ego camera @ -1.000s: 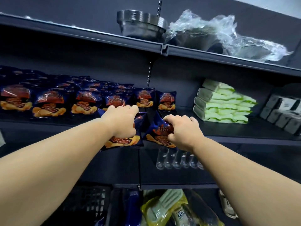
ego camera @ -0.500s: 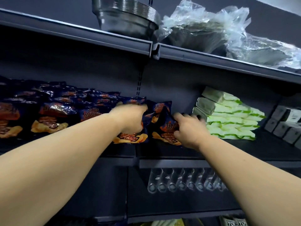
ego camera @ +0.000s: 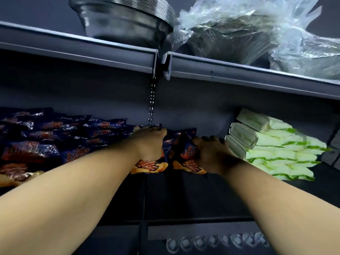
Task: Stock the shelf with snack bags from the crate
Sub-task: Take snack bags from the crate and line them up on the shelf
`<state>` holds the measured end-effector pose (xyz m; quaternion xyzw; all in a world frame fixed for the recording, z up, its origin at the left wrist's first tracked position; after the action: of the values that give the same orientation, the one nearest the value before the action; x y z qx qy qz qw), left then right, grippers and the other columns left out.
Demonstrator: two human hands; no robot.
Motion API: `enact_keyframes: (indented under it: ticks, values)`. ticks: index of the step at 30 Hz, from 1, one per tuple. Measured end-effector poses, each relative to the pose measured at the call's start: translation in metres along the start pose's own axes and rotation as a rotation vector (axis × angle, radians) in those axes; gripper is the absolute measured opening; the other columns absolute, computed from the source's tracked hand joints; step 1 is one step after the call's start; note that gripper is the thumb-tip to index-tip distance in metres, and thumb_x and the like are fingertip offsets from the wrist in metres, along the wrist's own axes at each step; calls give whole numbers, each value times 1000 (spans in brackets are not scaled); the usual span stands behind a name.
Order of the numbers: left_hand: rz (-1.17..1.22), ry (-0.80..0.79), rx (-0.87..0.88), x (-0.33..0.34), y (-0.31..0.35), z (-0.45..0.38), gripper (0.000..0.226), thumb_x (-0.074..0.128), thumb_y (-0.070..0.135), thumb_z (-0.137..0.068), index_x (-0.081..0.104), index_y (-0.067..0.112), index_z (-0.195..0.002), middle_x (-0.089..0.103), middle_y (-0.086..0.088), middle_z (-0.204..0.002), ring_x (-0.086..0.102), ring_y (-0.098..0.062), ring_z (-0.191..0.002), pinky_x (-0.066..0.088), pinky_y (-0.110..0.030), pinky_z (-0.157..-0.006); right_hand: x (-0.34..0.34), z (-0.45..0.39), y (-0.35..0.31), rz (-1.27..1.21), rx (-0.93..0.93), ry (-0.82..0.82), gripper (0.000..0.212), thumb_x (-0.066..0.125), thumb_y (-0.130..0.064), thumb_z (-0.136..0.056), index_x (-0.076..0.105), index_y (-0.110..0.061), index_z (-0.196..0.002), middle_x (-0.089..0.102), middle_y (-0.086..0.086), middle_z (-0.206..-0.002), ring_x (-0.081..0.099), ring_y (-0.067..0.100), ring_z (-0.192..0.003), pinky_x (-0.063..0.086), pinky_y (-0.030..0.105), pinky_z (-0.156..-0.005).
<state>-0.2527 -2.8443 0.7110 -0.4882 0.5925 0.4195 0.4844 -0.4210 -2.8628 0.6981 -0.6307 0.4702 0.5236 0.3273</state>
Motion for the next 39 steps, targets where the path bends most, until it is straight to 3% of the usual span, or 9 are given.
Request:
enact_keyframes:
  ticks: [7, 12, 15, 23, 29, 33, 39]
  values:
    - [0, -47, -88, 20, -8, -36, 50, 55, 14, -83, 39, 23, -130, 46, -1, -137, 38, -24, -126, 24, -39, -101, 17, -47, 12, -47, -133, -109, 64, 63, -53, -83, 36, -40, -139, 48, -2, -142, 43, 28, -127, 30, 42, -109]
    - [-30, -56, -146, 30, -15, -58, 52, 54, 8, -82, 42, 23, -131, 45, -3, -137, 36, -25, -127, 23, -43, -103, 37, -77, 12, -121, -201, -213, 69, 63, -28, -84, 31, -37, -145, 36, 0, -151, 36, 28, -134, 28, 42, -112]
    - [-52, -35, -180, 37, -25, -63, 53, 55, 10, -82, 41, 22, -132, 46, -4, -136, 35, -26, -127, 21, -46, -103, 48, -90, 6, -139, -245, -245, 75, 63, -28, -87, 23, -32, -150, 28, 1, -155, 29, 27, -139, 24, 43, -115]
    - [-132, 11, -280, 44, -41, -68, 57, 58, 11, -79, 37, 18, -131, 42, -7, -137, 30, -30, -127, 22, -50, -104, 59, -107, -5, -100, -329, -160, 80, 64, -39, -87, 20, -26, -152, 25, 1, -155, 21, 26, -139, 20, 41, -114]
    - [-134, 82, -326, 50, -44, -67, 57, 55, 16, -83, 32, 17, -136, 37, -10, -139, 31, -31, -128, 24, -51, -107, 59, -108, -12, -26, -291, -101, 87, 64, -41, -88, 9, -26, -154, 21, 5, -156, 20, 31, -140, 14, 45, -118]
    - [-132, 127, -296, 47, -42, -61, 62, 58, 19, -83, 30, 18, -138, 36, -10, -139, 31, -31, -129, 28, -48, -107, 53, -102, -18, 21, -243, -82, 93, 63, -41, -85, 3, -24, -154, 18, 5, -157, 20, 32, -141, 12, 51, -117]
    - [-71, 208, -231, 40, -37, -45, 59, 52, 23, -87, 28, 19, -140, 33, -8, -138, 30, -29, -126, 27, -45, -105, 40, -92, -24, -21, -151, 3, 102, 62, -57, -82, -1, -23, -154, 13, 3, -159, 11, 30, -145, 3, 57, -117]
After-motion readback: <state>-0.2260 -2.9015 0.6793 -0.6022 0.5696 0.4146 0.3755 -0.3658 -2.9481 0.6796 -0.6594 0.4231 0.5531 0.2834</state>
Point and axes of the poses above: each hand's wrist, its own z-axis away from the middle knuckle, its own x-axis out of the palm, y = z × x, the point moved 7 cm from there along -z, towards the middle knuckle
